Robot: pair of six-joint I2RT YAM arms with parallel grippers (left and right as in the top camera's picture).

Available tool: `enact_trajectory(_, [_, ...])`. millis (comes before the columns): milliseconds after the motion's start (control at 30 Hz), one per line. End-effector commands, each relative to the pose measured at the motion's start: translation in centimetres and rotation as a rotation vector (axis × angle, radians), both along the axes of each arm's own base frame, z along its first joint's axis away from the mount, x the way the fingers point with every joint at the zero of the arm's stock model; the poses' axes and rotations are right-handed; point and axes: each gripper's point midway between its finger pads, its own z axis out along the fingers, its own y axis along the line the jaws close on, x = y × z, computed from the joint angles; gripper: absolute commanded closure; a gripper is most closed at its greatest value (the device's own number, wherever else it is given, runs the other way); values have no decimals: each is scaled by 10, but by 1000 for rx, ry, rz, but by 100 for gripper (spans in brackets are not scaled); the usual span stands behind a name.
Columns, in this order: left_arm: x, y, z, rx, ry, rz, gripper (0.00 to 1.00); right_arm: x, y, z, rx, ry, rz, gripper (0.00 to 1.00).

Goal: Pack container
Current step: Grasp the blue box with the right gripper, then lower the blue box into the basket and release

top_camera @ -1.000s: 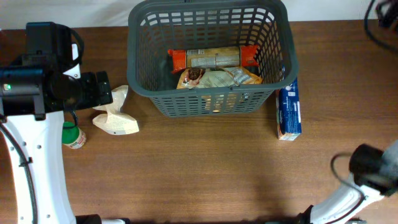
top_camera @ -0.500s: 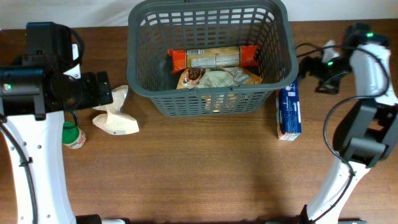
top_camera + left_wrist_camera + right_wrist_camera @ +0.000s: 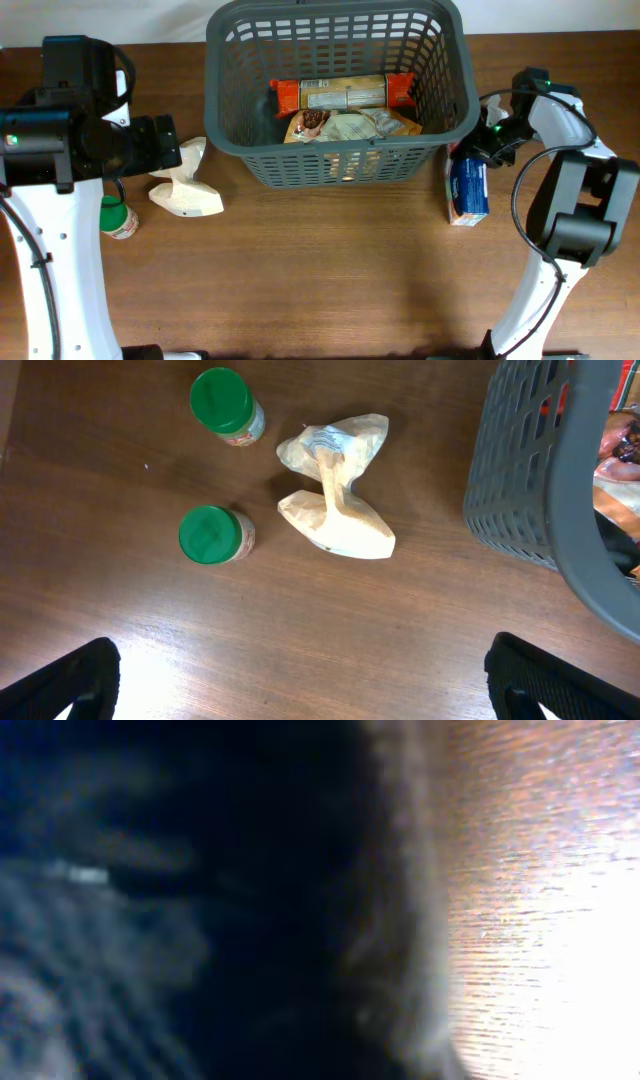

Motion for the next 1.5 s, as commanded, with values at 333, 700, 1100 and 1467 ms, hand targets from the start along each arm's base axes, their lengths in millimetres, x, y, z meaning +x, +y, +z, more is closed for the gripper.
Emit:
enact_trajectory(333, [0,2,-1,3,5,6,1,30,-69,261,-151,-549,-153,96])
enact_trajectory(700, [0,2,-1,3,5,6,1,-27,91,495,-460,-1370,612,96])
enact_trajectory(1100, [0,2,-1,3,5,6,1,23,219,360,-505,-1280,1389,96])
enact_trajectory(1467, [0,2,-1,3,5,6,1,85,243,229,-458,-1039,1463,96])
